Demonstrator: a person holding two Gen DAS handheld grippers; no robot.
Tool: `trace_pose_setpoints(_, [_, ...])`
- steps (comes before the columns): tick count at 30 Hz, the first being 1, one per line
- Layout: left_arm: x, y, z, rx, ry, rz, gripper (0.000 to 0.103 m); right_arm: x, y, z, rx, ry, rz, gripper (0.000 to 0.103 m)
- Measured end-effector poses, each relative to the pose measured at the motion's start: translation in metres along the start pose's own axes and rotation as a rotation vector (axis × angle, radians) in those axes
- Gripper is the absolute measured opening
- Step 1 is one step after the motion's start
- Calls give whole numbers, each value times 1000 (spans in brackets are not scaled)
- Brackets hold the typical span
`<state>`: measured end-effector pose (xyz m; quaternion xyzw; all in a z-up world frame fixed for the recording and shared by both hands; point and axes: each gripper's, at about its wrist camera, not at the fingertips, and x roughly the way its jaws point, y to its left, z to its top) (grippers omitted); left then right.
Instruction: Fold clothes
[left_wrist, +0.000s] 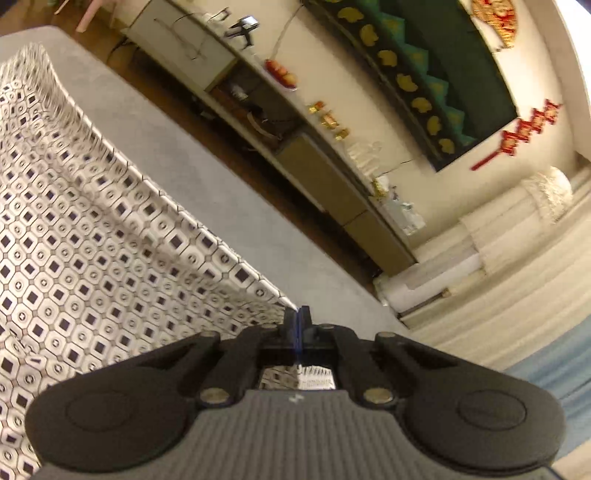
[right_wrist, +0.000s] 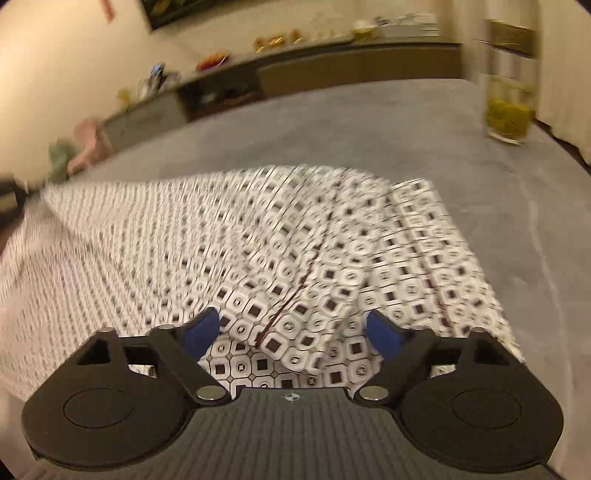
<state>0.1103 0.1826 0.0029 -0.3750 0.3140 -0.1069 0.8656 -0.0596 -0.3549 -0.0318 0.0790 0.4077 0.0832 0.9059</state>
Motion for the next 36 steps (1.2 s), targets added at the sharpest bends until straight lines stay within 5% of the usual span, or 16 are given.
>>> trace_pose_setpoints(1, [-7,-4,-1,9,-8,-12,0,1,4,3,-34,-1,-21,31])
trace_pose_setpoints(2, [-16,-9,-3,18,-18,-20,0,2,7,5,-59,-4,-36,15])
trace_pose_setpoints(4, [-41,-19,-10,53,-30,-39,0,-11,-2,6,-26,-56,-35,10])
trace_pose_setpoints(8, [-102,-33,-54,127,5,-65,0,-47,-23,5,14,-180,-88,10])
trace_pose_setpoints(10, [-122,-32,-90,164,60,-40,0,-48,-28,4,38,-166,-91,10])
trace_pose_setpoints(14, [-126,-2,-153,119,172,41,0,-50,-37,2,85,-140,-95,11])
trace_pose_setpoints(19, [-118,1,-169,177,202,117,0,-52,-49,-1,136,-106,-104,11])
trace_pose_setpoints(23, [-140,-7,-175,215,175,77,0,-66,-39,-8,-29,-53,-222,10])
trace_pose_setpoints(27, [-120,2,-189,210,265,119,0,-80,-29,-14,-188,0,-333,10])
trace_pose_setpoints(30, [-120,6,-193,222,259,130,0,-82,-43,-3,-79,-28,-248,18])
trace_pose_setpoints(32, [-126,5,-189,224,228,125,0,-85,-62,8,109,-70,-99,62])
trace_pose_setpoints(36, [-134,9,-185,207,177,113,0,-69,-102,5,536,-64,183,69])
